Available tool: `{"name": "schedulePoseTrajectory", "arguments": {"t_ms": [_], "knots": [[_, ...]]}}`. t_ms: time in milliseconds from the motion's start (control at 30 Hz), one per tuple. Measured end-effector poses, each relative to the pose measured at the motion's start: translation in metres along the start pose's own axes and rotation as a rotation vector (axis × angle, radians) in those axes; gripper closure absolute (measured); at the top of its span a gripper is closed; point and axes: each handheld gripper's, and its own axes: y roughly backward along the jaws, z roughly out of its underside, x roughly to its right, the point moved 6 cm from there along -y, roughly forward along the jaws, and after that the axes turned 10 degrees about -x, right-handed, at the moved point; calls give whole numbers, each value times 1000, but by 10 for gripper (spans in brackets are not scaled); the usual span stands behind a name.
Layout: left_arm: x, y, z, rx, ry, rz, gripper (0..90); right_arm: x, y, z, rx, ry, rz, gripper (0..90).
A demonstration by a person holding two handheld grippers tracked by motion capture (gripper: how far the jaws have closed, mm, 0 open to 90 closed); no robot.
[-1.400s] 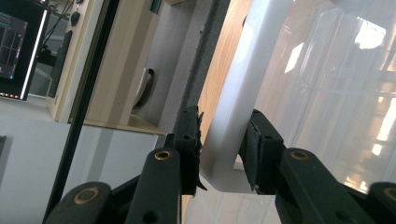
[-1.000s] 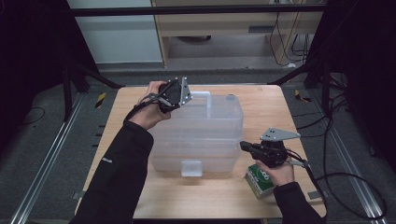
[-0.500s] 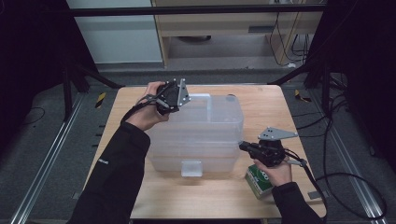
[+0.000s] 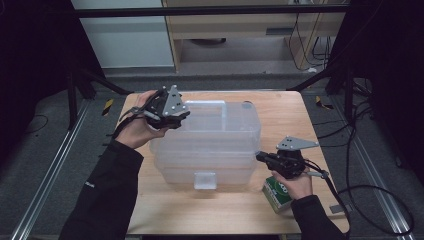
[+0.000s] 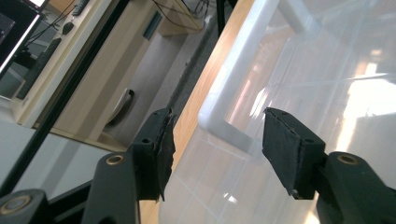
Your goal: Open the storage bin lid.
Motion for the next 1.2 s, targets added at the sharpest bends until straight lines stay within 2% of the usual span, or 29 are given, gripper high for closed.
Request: {"name": "schedulePoseTrajectory", "arguments": {"t_ms": [133,300,433,500,567,600,633,733,767,867,967,1067,1200], "knots": [[-4,14,9,70,100,4,415,0,0,0,-1,-3,-1,900],[-7,25,27,108,207,-24,422,0,0,0,-1,-2,0,900],[-11,32,45,170,342,-36,463,0,0,0,-3,-3,-5,900],[-13,36,56,190,413,-64,482,0,-1,0,-3,-1,-4,900],[-14,39,66,202,463,-94,503,0,-1,0,-2,-1,-4,900],[-15,41,71,224,470,-115,519,0,-1,0,-5,-3,-4,900],[-15,44,79,232,513,-126,542,0,0,0,-3,-1,-2,900],[-16,51,99,240,588,-165,609,0,-1,0,-4,-2,-3,900],[-15,52,106,235,619,-167,629,0,-1,0,-3,-3,-3,900],[-14,56,124,237,674,-183,673,0,-1,0,-2,-2,-3,900],[-10,59,141,239,725,-175,727,0,-1,0,-2,-2,-4,900],[-2,58,157,213,742,-174,769,0,-1,0,-5,-5,-4,900],[11,49,178,171,774,-129,837,0,-1,0,-4,-7,-5,900]]}}
